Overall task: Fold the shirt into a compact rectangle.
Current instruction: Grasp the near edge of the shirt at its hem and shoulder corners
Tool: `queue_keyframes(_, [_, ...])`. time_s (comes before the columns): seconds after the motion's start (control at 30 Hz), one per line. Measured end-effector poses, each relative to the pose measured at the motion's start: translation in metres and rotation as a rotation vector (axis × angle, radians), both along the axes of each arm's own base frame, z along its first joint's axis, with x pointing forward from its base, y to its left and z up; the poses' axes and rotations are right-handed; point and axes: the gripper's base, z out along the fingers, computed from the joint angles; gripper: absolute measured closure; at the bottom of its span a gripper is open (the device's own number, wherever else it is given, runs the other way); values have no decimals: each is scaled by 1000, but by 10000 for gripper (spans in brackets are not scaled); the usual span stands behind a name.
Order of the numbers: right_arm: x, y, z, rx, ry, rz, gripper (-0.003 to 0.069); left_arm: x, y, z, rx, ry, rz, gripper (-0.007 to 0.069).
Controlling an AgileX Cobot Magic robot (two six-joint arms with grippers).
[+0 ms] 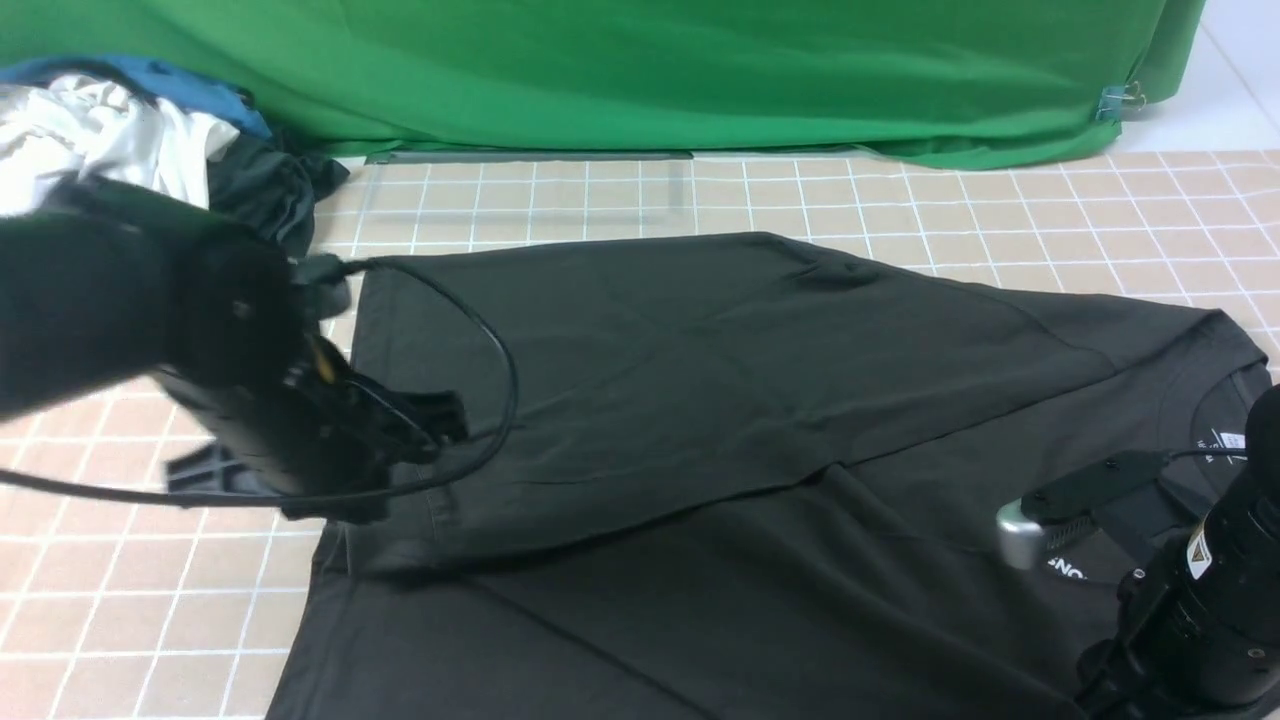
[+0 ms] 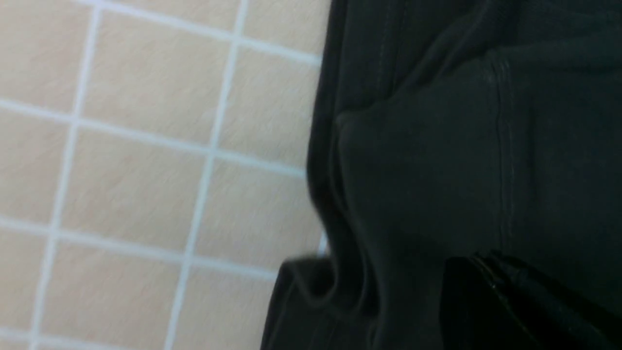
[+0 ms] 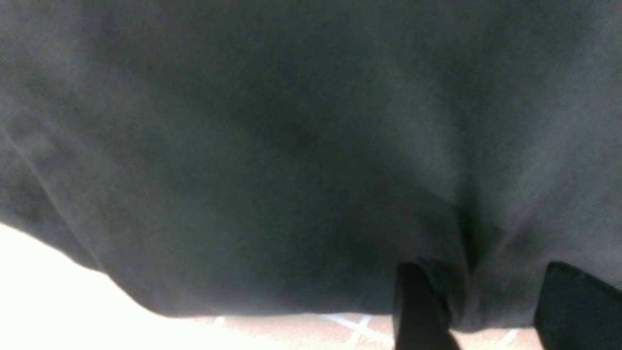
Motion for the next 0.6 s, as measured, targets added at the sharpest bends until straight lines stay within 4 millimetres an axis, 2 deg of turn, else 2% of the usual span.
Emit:
queue_keyframes(0.17, [1,0,0,5,-15,0,287,5,-1,-31,45,115,0,611])
queue_keyframes(0.37, [2,1,0,6,-17,0,287,-1,3,-34,93,208,15,611])
queue_keyframes(0.43, [2,1,0,6,-17,0,287,-3,5,-29,106,215,16,611])
queue_keyframes(0.5, [2,1,0,6,-17,-1,287,-6,6,-17,101,185,18,611])
queue_keyframes(0.6, [2,1,0,6,-17,-1,287,-20,10,15,78,123,30,611])
